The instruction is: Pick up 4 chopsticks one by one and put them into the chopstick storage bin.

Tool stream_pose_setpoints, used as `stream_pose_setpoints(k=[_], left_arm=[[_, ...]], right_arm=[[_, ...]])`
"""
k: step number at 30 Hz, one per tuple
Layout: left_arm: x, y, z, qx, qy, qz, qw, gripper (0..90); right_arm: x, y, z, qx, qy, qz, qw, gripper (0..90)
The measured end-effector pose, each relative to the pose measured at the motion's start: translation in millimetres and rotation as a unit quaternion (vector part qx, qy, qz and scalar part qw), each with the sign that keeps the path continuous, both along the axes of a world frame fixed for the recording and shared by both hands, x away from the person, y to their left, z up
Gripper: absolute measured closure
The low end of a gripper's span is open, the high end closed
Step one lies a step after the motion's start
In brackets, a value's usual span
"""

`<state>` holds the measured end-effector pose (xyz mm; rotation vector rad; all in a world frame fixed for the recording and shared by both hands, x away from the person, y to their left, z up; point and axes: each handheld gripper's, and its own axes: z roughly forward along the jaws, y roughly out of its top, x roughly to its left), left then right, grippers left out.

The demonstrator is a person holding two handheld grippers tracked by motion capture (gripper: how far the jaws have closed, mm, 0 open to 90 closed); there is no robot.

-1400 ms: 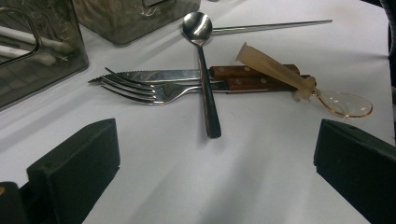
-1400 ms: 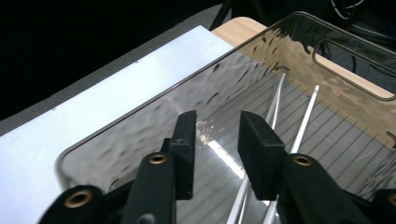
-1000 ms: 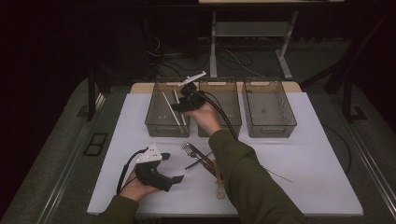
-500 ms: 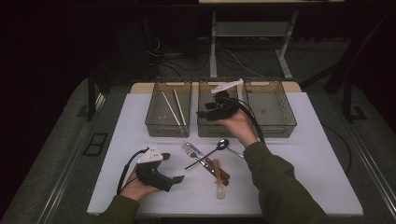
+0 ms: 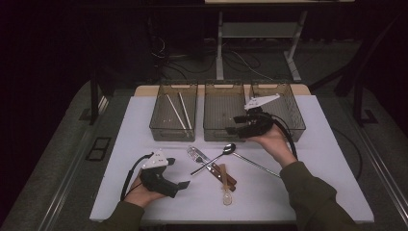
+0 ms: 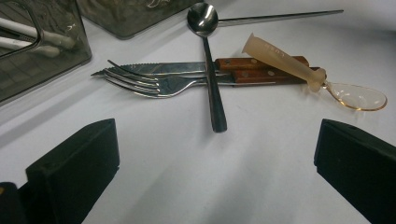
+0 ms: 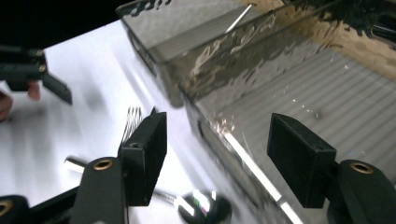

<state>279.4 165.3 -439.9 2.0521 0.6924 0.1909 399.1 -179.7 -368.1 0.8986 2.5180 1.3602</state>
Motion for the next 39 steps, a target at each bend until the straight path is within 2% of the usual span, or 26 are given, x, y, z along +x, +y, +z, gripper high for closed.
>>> stream_pose_setpoints(k=[10, 21, 27, 30, 33, 36, 39], left_arm=[[0.7, -0.4, -0.6, 0.000, 0.001, 0.004, 1.0000, 0.0], [0.7, -0.6, -0.8, 0.005, 0.001, 0.007, 1.0000, 0.0], [0.5, -0.2, -0.4, 0.003, 0.001, 0.005, 1.0000, 0.0], [0.5, -0.3, -0.2, 0.003, 0.000, 0.005, 1.0000, 0.0], [0.6, -0.8, -0.1, 0.003, 0.001, 0.005, 1.0000, 0.0], [0.4, -0.8, 0.2, 0.004, 0.000, 0.004, 1.0000, 0.0], [0.2, -0.6, 0.2, 0.004, 0.000, 0.004, 1.0000, 0.0]], right_arm=[[-29.4, -35.7, -10.9, -0.010, -0.001, 0.009, 0.9999, 37.6], [-58.2, -64.9, -23.0, -0.028, -0.003, 0.012, 0.9995, 37.6], [-68.5, -81.4, -34.5, -0.045, 0.010, 0.004, 0.9989, 38.7], [-71.1, -88.9, -41.1, -0.052, 0.018, 0.007, 0.9985, 42.6], [-70.9, -93.3, -49.5, -0.062, 0.038, 0.011, 0.9973, 46.8], [-69.0, -93.3, -57.1, -0.072, 0.056, 0.016, 0.9958, 52.1], [-69.8, -91.0, -62.5, -0.087, 0.062, 0.028, 0.9939, 59.9]])
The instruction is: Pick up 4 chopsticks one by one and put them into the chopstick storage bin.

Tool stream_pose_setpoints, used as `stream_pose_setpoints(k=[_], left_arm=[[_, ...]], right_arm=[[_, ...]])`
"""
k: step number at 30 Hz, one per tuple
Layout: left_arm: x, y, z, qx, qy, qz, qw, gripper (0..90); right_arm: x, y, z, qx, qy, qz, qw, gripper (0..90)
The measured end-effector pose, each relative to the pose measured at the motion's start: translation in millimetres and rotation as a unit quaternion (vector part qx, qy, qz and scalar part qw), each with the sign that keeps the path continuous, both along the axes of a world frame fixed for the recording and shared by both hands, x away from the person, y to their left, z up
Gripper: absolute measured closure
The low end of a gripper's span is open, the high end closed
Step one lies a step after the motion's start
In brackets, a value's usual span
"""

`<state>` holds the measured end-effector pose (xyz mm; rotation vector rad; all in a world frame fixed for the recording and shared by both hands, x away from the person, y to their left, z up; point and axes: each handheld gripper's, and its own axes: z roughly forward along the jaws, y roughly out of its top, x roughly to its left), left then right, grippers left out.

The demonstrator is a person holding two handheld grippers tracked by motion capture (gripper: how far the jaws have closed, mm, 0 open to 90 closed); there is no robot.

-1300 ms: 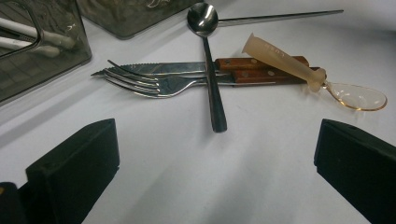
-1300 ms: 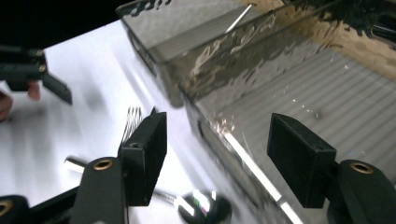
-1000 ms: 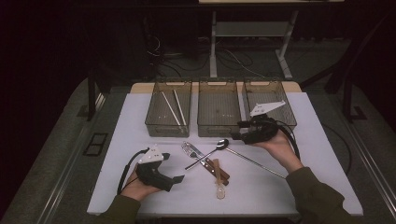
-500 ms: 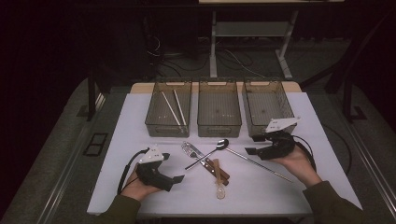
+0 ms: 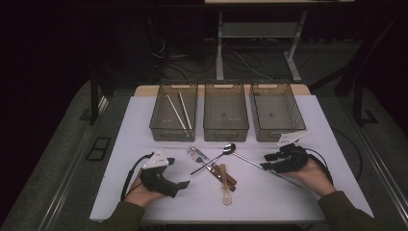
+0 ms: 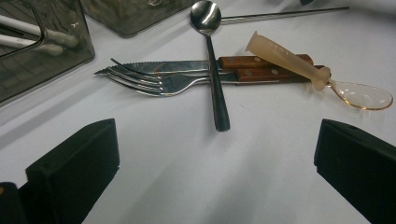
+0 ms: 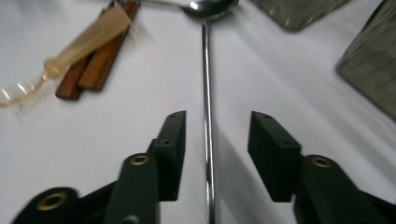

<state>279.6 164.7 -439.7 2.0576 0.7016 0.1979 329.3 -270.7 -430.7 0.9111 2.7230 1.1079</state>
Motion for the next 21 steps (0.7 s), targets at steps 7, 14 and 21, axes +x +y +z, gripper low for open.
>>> stream_pose_setpoints(k=[7, 14, 21], left_arm=[[0.2, -0.3, -0.2, 0.002, 0.000, -0.003, 1.0000, 0.0], [0.3, -1.1, -0.6, 0.004, 0.001, -0.005, 1.0000, 0.0], [0.3, -1.4, -0.8, 0.004, 0.001, -0.005, 1.0000, 0.0]], right_arm=[[-1.7, 5.6, -9.1, -0.034, 0.008, 0.016, 0.9993, 75.0], [-5.2, 10.0, -10.5, -0.056, -0.010, 0.027, 0.9980, 80.0], [-7.9, 13.2, -10.0, -0.069, -0.022, 0.030, 0.9969, 84.5]])
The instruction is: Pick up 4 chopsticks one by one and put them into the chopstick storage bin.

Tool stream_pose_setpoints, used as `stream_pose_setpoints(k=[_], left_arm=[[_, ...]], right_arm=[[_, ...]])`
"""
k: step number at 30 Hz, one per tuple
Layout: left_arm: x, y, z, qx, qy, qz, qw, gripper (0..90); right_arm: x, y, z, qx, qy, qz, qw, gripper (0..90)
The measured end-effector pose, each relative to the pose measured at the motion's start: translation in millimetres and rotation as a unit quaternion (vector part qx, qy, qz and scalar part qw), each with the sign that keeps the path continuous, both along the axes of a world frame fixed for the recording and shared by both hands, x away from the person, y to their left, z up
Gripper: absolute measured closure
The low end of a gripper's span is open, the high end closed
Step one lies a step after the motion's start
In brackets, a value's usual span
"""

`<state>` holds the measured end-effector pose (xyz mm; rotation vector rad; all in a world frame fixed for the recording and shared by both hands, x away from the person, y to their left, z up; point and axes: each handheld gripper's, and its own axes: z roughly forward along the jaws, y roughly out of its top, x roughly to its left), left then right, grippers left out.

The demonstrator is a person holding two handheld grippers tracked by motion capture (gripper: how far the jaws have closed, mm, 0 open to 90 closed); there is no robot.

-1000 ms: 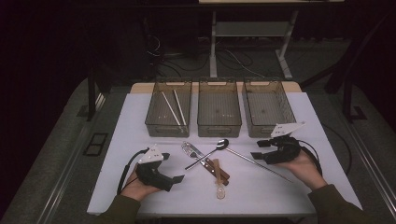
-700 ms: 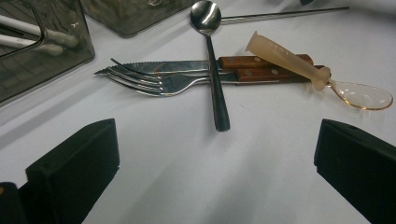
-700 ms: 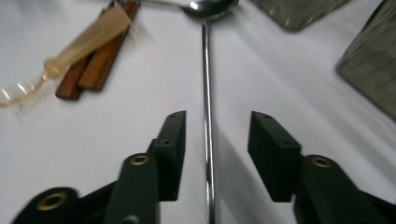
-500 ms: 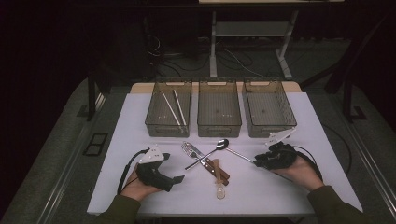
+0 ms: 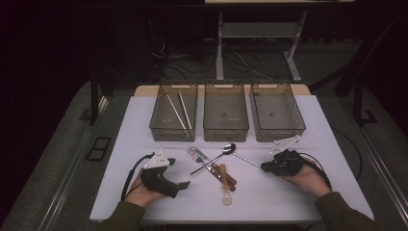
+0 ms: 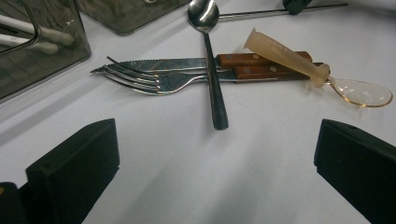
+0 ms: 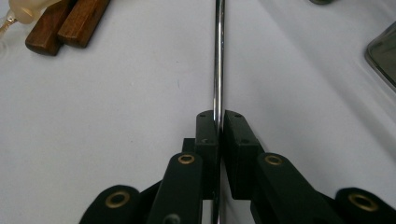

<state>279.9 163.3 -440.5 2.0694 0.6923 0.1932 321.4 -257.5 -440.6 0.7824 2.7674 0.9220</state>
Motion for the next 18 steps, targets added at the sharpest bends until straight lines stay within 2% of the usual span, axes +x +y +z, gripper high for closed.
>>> stream_pose_setpoints(k=[8, 13, 18], left_arm=[[-0.1, 0.1, 0.2, 0.000, 0.000, -0.001, 1.0000, 0.0], [-0.2, 0.1, 0.5, 0.000, -0.001, -0.001, 1.0000, 0.0], [-0.2, 0.2, 0.5, -0.001, -0.001, -0.001, 1.0000, 0.0]], right_arm=[[-0.8, 1.7, 0.7, -0.005, -0.001, -0.007, 1.0000, 85.2], [0.8, 0.0, 0.5, 0.004, 0.009, -0.014, 0.9999, 85.4], [2.1, -2.0, 1.9, 0.007, 0.008, -0.020, 0.9997, 85.5]])
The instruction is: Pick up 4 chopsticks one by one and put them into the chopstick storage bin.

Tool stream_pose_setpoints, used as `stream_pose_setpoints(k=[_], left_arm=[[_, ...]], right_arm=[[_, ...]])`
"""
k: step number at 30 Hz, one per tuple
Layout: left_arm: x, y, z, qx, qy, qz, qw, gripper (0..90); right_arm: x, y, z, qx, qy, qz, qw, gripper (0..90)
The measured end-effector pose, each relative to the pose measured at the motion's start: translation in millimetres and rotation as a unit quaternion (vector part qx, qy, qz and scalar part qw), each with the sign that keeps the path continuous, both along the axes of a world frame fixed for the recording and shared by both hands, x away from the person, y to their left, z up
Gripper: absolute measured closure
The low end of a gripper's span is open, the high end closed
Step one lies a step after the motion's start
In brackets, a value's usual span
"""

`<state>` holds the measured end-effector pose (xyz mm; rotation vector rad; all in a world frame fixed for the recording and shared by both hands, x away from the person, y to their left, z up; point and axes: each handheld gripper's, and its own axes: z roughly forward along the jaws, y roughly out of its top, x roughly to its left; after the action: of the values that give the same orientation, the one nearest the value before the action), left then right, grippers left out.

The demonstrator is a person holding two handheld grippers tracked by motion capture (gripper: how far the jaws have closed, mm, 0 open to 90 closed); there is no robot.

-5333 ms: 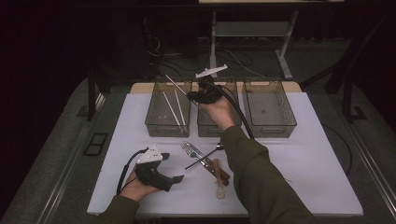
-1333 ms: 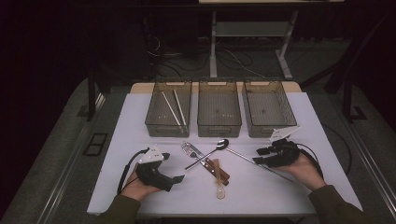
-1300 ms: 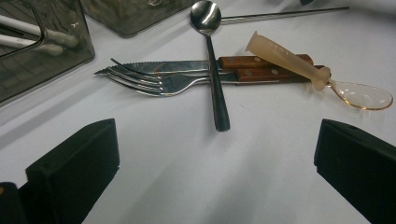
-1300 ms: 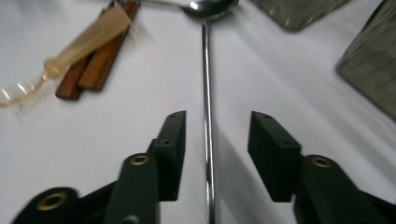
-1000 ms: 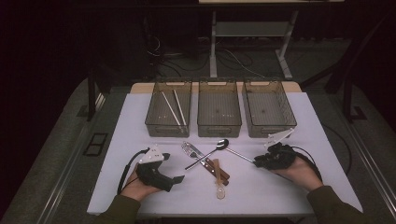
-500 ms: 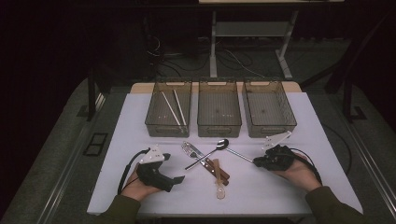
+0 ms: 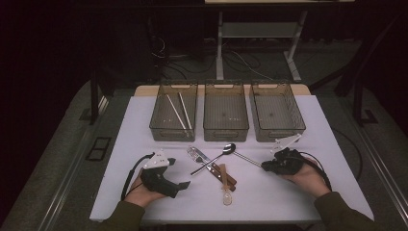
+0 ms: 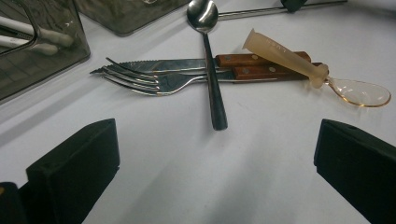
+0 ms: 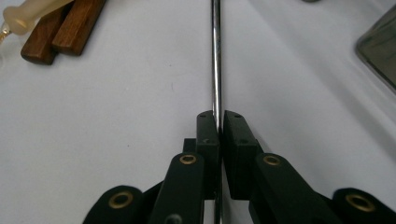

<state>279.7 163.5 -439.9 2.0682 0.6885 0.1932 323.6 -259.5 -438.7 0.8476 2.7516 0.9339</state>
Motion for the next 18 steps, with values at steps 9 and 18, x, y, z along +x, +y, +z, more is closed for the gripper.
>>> stream_pose_setpoints(k=[9, 18], left_arm=[[0.0, 0.0, 0.1, 0.000, 0.000, 0.000, 1.0000, 0.0], [0.1, 0.0, 0.1, 0.000, 0.000, 0.000, 1.0000, 0.0]], right_arm=[[1.8, -9.5, 9.7, 0.044, 0.006, -0.008, 0.9990, 85.5], [1.3, -14.5, 20.2, 0.060, 0.001, -0.007, 0.9981, 85.4]])
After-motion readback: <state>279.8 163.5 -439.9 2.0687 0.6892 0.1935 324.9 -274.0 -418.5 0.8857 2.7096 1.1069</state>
